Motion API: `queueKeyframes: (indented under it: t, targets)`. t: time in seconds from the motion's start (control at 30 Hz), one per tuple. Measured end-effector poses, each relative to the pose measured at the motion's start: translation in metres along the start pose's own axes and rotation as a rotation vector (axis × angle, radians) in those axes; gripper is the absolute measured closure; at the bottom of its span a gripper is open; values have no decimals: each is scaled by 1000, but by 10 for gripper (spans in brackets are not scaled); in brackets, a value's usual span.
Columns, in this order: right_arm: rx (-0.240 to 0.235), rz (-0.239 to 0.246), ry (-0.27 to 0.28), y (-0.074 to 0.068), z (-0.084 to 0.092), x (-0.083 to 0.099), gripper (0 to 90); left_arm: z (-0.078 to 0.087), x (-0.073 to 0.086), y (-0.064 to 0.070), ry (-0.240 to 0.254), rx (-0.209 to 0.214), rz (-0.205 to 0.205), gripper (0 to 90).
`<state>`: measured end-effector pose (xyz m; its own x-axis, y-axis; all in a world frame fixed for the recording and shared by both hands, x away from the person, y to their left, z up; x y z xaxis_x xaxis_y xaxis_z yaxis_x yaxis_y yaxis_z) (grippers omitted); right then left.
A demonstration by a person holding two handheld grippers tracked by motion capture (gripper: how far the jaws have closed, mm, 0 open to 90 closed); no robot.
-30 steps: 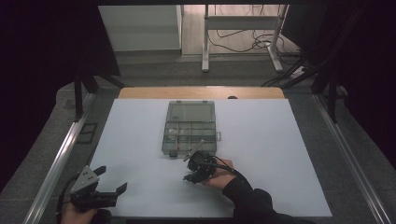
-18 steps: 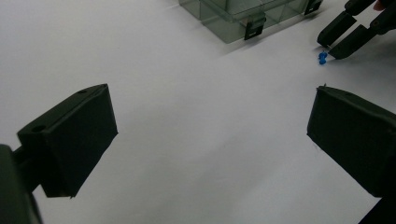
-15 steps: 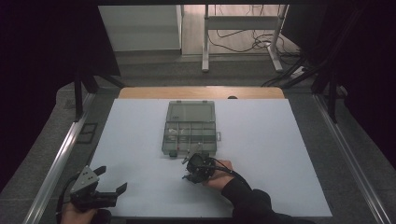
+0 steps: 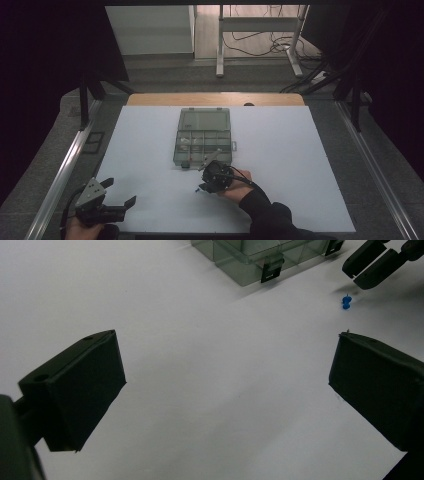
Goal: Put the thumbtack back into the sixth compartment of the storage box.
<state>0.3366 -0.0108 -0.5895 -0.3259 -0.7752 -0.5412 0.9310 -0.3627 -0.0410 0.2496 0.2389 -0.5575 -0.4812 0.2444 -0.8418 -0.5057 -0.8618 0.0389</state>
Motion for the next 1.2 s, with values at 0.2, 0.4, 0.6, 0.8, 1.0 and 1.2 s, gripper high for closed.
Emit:
queueKeyframes:
  t: [0.2, 0.4, 0.6, 0.8, 1.0, 1.2]
  targets:
    - [8, -24, 22, 5, 6, -2, 693, 0, 0, 0, -1, 1, -1, 20]
    - [15, -38, 39, 9, 12, -5, 692, 0, 0, 0, -2, 2, -1, 20]
    - [26, -56, 55, 13, 17, -9, 692, 0, 0, 0, -4, 2, -2, 20]
    - [33, -63, 69, 17, 20, -12, 693, 0, 0, 0, -5, 3, -2, 20]
    - [41, -78, 82, 20, 24, -16, 693, -1, 0, 0, -6, 4, -2, 20]
    - [39, -85, 111, 23, 27, -23, 693, -1, 0, 0, -7, 4, 0, 20]
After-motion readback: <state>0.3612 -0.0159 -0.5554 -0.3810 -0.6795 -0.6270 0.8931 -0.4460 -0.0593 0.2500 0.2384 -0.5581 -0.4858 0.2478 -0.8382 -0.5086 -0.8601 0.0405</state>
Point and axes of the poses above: each handheld gripper's, and its own axes: z roughly backward along the jaws, x roughly out of its underside, y roughly to its right, the point moved 10 cm from there along -z, roughly forward along the jaws, and after that the axes turned 2 degrees about y, right-handed, at the moved point
